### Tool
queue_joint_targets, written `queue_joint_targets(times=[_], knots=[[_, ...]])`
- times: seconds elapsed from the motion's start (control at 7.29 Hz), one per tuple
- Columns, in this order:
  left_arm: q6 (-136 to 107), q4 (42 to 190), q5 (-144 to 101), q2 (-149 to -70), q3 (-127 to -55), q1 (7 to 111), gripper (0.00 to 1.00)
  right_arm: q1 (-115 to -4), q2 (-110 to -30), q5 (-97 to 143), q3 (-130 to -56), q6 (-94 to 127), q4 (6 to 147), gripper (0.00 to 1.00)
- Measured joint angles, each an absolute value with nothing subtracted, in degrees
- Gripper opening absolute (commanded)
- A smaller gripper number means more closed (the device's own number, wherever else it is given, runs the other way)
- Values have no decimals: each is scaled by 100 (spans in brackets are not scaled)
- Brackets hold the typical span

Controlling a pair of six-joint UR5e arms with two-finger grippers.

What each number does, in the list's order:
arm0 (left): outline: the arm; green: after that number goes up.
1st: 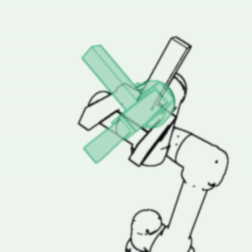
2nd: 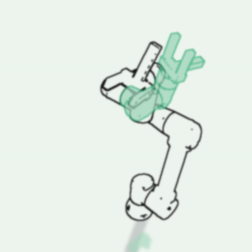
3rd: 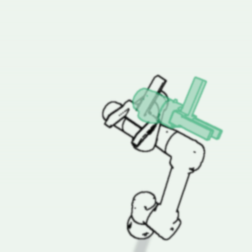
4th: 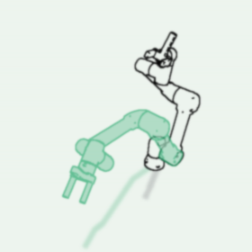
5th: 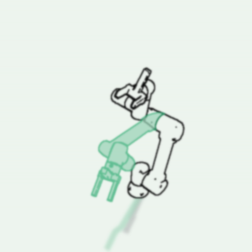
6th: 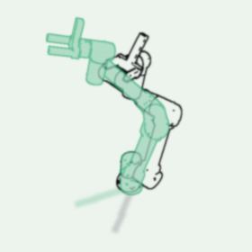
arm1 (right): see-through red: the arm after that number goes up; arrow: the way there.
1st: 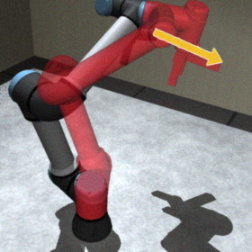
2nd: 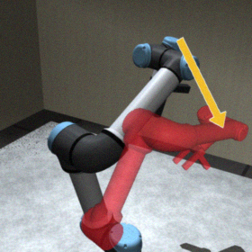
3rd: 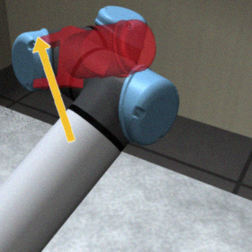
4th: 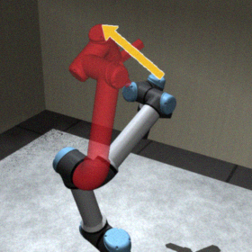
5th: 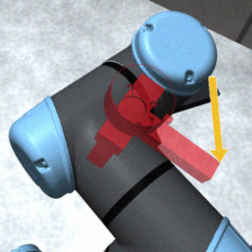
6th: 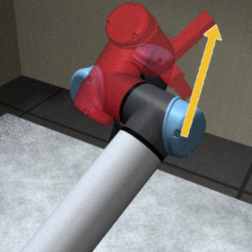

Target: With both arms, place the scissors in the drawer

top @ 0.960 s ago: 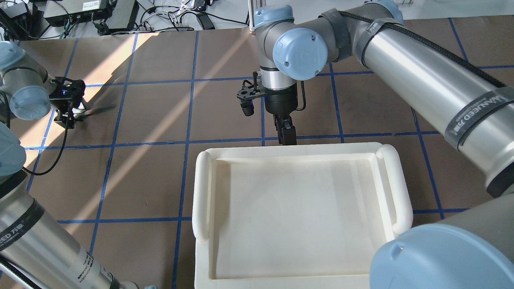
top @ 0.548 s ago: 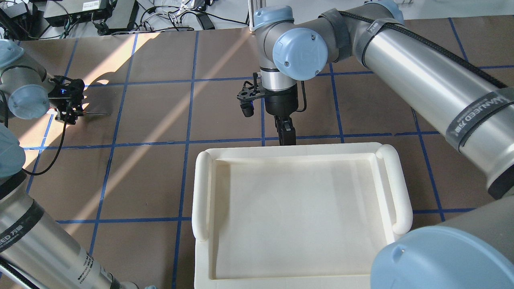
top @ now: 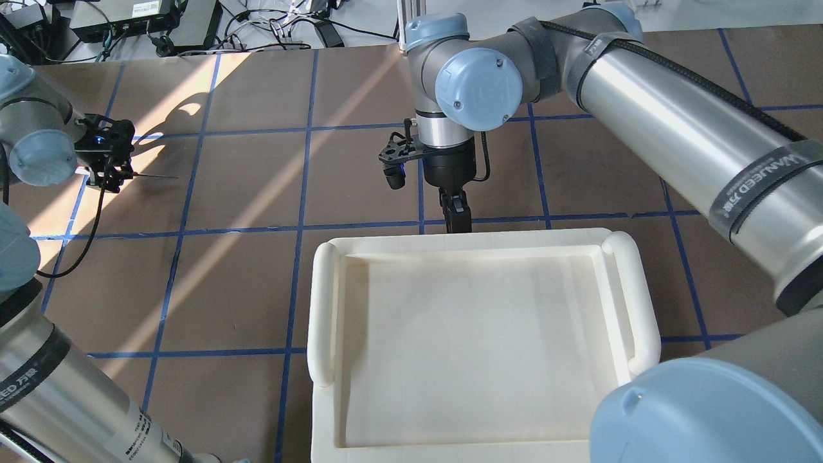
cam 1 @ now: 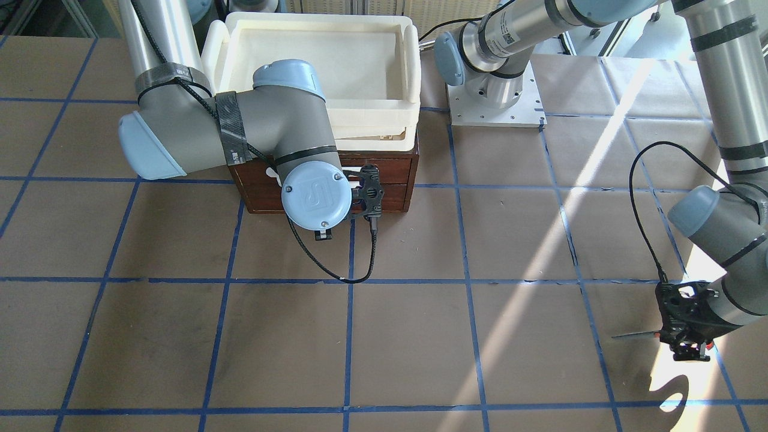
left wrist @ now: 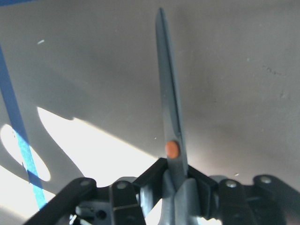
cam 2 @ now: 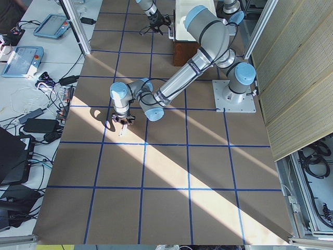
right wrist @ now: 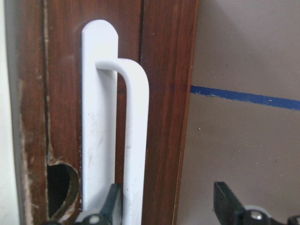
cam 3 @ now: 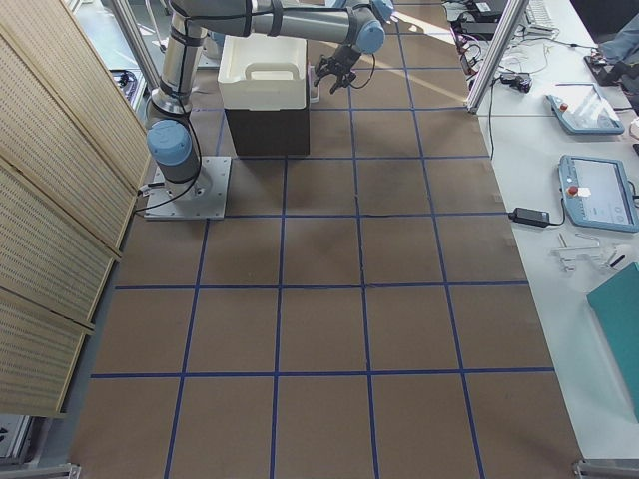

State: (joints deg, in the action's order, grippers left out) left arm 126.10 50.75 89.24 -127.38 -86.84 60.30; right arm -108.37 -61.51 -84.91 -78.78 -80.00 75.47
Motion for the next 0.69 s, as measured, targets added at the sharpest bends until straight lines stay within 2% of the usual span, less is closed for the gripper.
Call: queue_joint_targets(times=[0.27, 0.69], knots=[[12581, 5189, 8921, -12594, -8684, 6090, 0, -10838, -6136, -8490, -7883, -7998, 7552, 47], [12415, 5714, 8907, -12203, -8683, 6386, 0, -10837, -6139, -8516, -7854, -7998, 7573, 39]])
